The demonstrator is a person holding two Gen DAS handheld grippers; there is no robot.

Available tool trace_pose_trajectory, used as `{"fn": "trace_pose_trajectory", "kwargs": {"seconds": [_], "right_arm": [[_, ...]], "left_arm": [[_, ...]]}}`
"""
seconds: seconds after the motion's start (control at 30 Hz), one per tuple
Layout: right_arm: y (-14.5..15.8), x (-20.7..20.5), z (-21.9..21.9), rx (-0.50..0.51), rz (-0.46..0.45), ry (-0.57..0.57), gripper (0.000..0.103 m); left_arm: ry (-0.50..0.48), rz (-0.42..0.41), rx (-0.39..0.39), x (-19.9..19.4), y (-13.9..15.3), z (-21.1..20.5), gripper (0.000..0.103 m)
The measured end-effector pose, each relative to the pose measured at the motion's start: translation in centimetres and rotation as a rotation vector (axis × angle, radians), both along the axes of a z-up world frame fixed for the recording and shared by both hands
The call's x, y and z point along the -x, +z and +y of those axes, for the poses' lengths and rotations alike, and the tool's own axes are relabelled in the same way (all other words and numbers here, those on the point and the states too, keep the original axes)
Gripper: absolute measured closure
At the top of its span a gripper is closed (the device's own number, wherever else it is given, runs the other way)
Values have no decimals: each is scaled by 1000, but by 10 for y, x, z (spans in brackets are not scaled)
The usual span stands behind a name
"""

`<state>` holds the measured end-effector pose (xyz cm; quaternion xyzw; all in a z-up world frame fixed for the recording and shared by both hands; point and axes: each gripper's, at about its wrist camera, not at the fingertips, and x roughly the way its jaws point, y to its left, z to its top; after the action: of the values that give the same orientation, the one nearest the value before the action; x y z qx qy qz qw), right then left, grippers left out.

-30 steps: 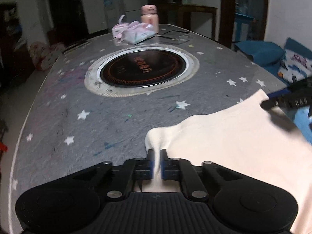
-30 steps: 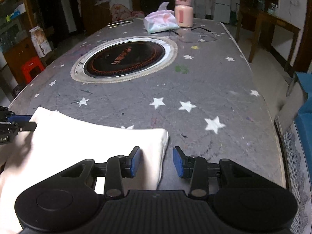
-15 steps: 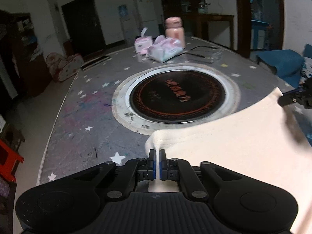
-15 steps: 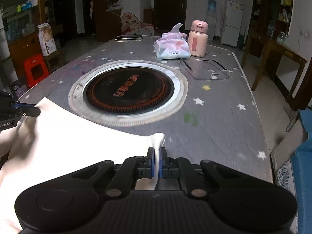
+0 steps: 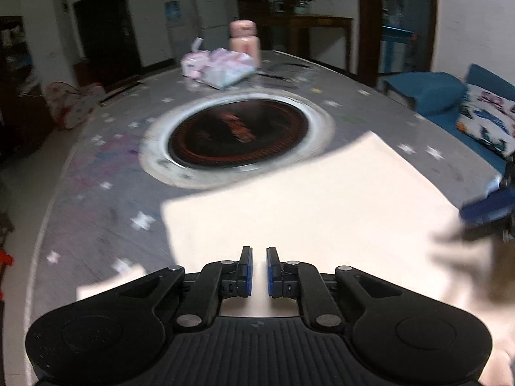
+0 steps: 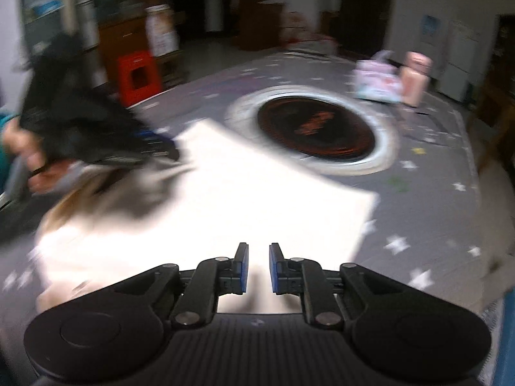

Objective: Fold clothes

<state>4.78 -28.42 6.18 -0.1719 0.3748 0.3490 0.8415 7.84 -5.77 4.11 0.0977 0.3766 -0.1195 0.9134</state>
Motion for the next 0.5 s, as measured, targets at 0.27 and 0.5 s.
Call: {"fn": "trace_pose_trajectory", "kwargs": {"seconds": [0.27,0.5], "right_arm": [[-24,76,31,76,45,219,75],[-33,94,55,104,-43,282,75]], "left_arm": [[0,23,59,28,-13,-10,93],[4,11,57,37,-15,-11,90]]}}
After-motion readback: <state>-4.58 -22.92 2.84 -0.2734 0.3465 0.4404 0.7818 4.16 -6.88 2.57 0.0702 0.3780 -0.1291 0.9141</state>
